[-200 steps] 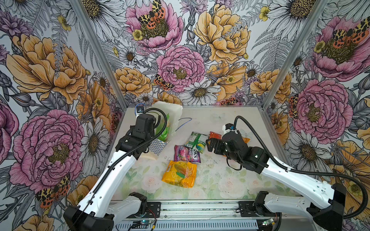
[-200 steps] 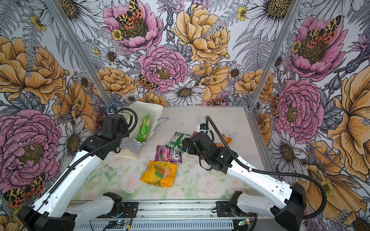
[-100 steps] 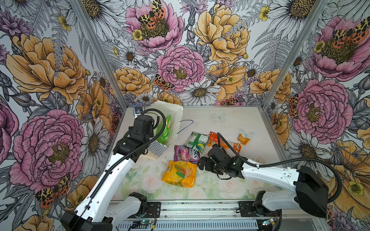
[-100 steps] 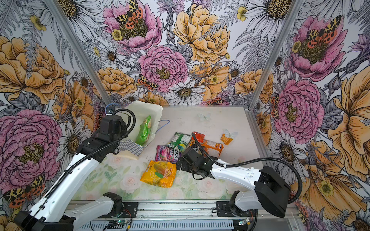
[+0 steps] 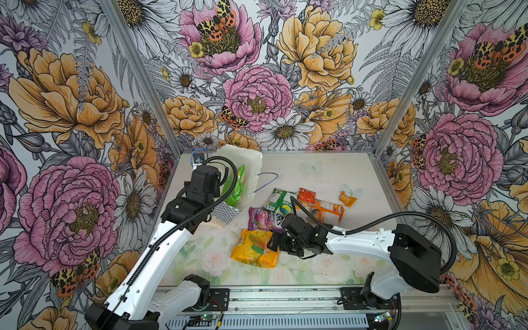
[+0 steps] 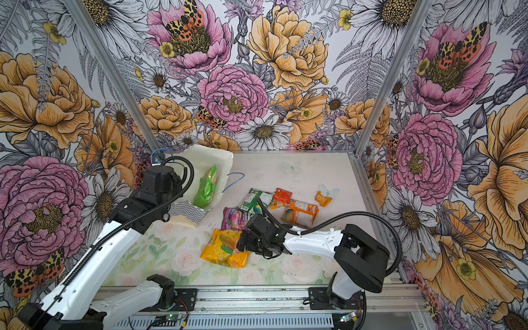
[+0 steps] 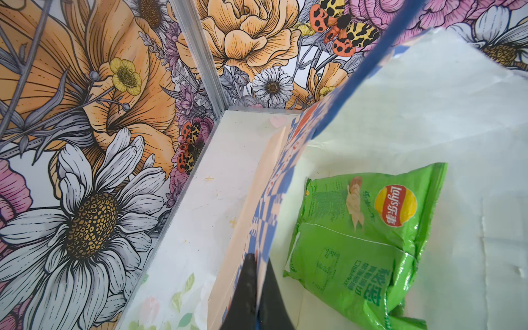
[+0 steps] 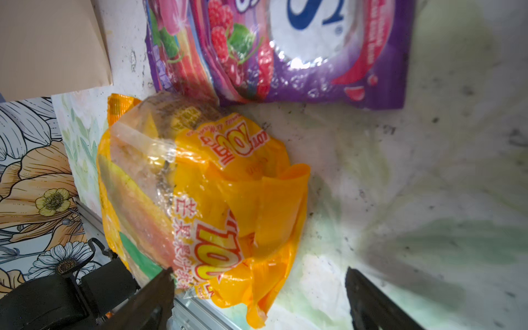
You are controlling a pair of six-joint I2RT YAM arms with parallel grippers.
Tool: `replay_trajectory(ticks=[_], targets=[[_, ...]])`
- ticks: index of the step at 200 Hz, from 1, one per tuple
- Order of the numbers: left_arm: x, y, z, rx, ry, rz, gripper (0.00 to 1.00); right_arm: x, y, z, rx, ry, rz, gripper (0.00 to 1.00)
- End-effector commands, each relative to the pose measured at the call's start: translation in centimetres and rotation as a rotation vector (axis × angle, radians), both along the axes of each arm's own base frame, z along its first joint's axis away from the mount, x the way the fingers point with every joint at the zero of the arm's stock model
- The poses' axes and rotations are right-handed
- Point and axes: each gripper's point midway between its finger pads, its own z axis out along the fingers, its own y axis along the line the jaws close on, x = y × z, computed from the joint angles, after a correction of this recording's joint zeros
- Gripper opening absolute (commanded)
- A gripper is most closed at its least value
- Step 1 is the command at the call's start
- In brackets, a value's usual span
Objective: Place the snacks into the paper bag
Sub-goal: 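Lower the right gripper onto the yellow Lot 100 candy bag and close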
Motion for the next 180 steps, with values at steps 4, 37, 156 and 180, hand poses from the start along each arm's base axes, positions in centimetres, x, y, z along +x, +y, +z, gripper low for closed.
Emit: replay_trajectory(ticks=[4,37,156,180], targets=[[-0.1,0.0,0.8,0.002,-0.04,0.01,0.0,-0.1,2.0,0.5,0.043,0.032,0.019,0.94],[-0.2,-0.1,0.8,0.008,-0.04,0.004,0.0,-0.2,2.1,-1.4,0.01,0.108,-0.031,0.91],[-0.2,-0.6,0.9,0.008,-0.042,-0.012,0.0,1.9,1.0,-3.1,0.092,0.109,-0.214,0.32],[-0.2,-0.5,0.8,0.011,-0.039,-0.012,0.0,2.0,1.0,-3.1,0.099,0.107,-0.216,0.18]])
